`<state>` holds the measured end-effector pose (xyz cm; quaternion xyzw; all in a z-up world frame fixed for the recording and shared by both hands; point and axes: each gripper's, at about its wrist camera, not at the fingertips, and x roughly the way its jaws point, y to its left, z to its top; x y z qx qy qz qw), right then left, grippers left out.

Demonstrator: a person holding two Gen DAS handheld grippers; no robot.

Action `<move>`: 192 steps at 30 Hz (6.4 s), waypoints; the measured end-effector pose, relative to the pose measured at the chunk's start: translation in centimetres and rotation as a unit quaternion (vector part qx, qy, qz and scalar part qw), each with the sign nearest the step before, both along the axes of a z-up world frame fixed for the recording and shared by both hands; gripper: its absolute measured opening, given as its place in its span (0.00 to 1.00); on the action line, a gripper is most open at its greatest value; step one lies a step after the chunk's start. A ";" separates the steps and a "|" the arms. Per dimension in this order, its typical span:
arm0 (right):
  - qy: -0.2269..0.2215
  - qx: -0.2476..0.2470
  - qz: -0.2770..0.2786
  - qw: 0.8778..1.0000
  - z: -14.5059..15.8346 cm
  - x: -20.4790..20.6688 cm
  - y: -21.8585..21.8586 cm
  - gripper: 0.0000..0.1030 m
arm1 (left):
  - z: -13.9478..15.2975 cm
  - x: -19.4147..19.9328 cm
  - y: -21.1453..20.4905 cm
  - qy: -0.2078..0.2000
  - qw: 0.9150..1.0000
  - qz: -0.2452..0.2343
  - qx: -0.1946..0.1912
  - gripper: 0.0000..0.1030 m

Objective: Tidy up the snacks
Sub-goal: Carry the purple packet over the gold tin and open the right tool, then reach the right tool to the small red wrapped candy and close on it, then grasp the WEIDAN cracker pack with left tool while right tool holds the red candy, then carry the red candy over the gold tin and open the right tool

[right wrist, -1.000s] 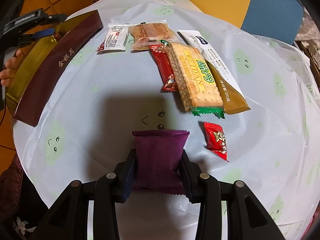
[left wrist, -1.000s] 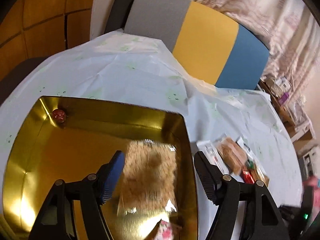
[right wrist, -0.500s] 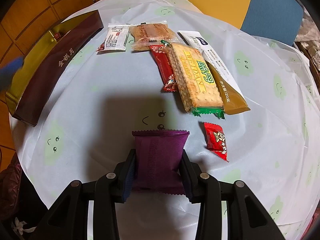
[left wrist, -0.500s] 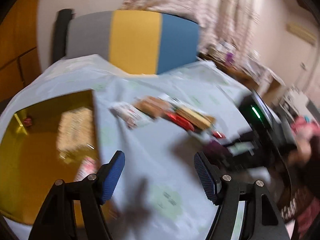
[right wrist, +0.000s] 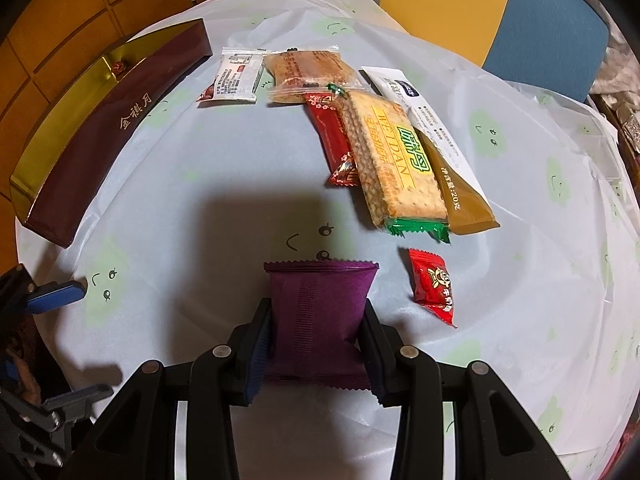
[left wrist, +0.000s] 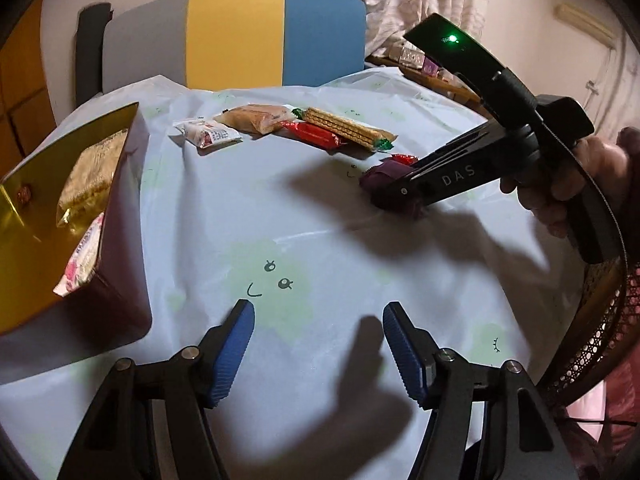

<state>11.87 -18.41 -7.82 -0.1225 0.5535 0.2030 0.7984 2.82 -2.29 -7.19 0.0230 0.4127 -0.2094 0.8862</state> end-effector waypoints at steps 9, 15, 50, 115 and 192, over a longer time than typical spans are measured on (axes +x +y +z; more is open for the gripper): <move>0.006 -0.001 -0.012 1.000 0.1 0.0 0.2 0.39 | -0.5 -0.8 -0.4 -0.028 1.000 -0.004 0.014 0.66; 0.006 0.039 0.022 0.999 3.5 0.3 3.1 0.39 | -0.7 -1.0 -0.4 -0.041 0.999 -0.004 0.010 0.67; 0.028 0.140 0.169 0.975 8.6 -0.5 14.9 0.45 | -1.0 -1.3 -0.2 -0.053 0.999 -0.012 0.001 0.68; 0.000 -0.061 -0.167 0.984 1.2 4.8 -8.6 0.17 | 4.2 11.3 -5.3 0.118 0.982 0.018 -0.147 0.45; 0.000 0.051 -0.079 0.996 2.9 5.3 -5.9 0.17 | 1.0 3.3 -2.2 0.045 0.999 0.016 0.013 0.52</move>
